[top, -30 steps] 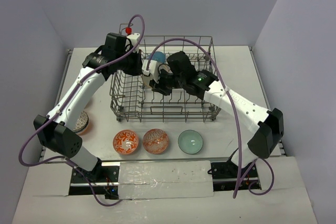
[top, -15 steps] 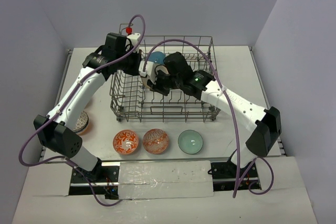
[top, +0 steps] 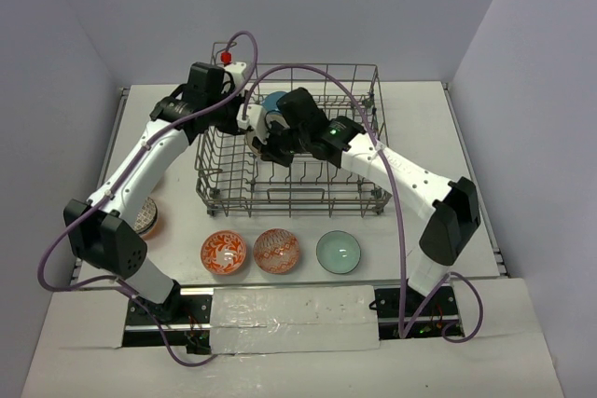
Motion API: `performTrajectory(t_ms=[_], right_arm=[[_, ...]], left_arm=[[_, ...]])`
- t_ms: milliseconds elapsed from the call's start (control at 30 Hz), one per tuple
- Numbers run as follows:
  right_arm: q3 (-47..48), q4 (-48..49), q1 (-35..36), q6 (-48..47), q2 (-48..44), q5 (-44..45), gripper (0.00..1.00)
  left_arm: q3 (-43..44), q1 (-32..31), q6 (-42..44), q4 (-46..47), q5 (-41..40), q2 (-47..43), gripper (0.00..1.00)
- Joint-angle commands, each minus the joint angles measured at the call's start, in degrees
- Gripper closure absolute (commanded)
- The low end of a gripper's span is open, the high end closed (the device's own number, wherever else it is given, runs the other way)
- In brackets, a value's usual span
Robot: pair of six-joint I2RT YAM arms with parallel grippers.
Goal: Load the bowls into the dish rack
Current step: Pass from the left arm to the right
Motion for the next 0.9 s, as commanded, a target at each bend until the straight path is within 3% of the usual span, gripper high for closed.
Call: performTrajectory(t_ms=[0,233,767,833,867], right_arm=[[3.9,-0.02,-0.25,2.28,2.23,2.89,1.0],[4.61,-0.2,-0.52,3.16,3.03,3.51,1.0],[3.64,-1.43,-0.96,4.04,5.13,0.88,1.0],[3.55,-1.43,-0.96,4.13,5.31,0.35,1.0],[3.64,-1.34,-0.96,4.3,5.4,0.26,1.0]], left_arm=[[0.15,-0.25,-2.77,4.8,2.65,-0.26,1.0],[-1.0,-0.16,-3.47,5.68,0.98,0.88,0.94],[-1.7,1.77,-5.14,7.96,4.58,1.33,1.0],[-1.88,1.95,-5.4,7.97,3.97,1.33,0.97],[-1.96,2.04,-5.49,7.97,3.97,1.33,0.9]])
